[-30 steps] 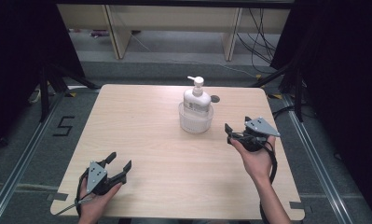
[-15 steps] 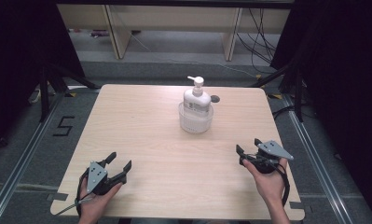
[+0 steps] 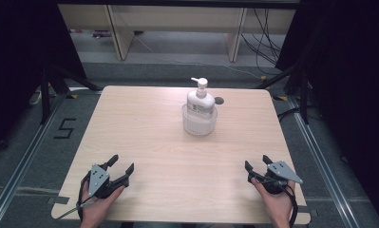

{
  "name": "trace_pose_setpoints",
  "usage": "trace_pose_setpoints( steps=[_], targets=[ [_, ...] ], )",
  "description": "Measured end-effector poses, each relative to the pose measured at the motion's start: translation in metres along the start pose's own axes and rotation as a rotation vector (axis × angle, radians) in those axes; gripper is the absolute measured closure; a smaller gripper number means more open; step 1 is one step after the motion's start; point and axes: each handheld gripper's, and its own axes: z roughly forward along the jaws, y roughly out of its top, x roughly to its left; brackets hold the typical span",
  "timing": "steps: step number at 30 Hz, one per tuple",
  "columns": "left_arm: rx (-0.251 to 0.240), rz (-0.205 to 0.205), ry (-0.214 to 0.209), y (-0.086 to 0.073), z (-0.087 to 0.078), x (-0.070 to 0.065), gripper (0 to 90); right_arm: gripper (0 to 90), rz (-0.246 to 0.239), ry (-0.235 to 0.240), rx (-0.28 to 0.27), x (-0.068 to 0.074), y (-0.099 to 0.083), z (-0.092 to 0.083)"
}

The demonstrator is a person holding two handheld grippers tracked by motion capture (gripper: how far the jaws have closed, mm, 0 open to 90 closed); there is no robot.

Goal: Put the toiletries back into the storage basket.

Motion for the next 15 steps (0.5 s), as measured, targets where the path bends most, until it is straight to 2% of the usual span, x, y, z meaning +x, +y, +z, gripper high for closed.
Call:
trace_pose_setpoints(
  steps=[1, 4, 6, 7, 8, 10, 11, 15],
  targets=[
    [0.0, 0.0, 0.0, 0.0, 0.0, 0.0, 30.8, 27.7, -0.025, -0.026, -0.007, -0.0005, -0.0011, -0.0008],
    [0.017, -0.001, 0.004, 0.0006, -0.0015, -0.0001, 30.9, 27.7, -0.007, -0.024, -0.019, -0.0004, -0.0033, -0.0015],
    [0.005, -0.001, -0.002, 0.0002, -0.0002, 0.0001, 30.9, 27.5, -0.023, -0.043, -0.011, -0.002, -0.0045, -0.0016],
    [0.003, 0.002, -0.004, 0.0001, 0.0003, 0.0001, 30.9, 27.6, 0.032, -0.025, -0.008, 0.0008, -0.0062, -0.0017],
    [0.004, 0.003, -0.005, 0.0002, 0.0004, 0.0, 30.9, 27.7, 0.0, -0.027, -0.01, -0.0015, -0.0067, -0.0016],
    [0.022, 0.0, 0.003, 0.0007, -0.0009, -0.0005, 30.9, 27.7, 0.003, -0.023, -0.004, -0.0012, -0.0082, -0.0027],
    [0.005, -0.001, -0.004, 0.0001, 0.0005, -0.0001, 30.9, 27.7, -0.018, -0.021, -0.012, -0.0021, -0.0084, -0.0021],
    [0.005, 0.004, -0.006, 0.0003, 0.0006, 0.0006, 30.9, 27.6, -0.013, -0.015, -0.013, -0.0022, -0.0093, -0.0021]
  ],
)
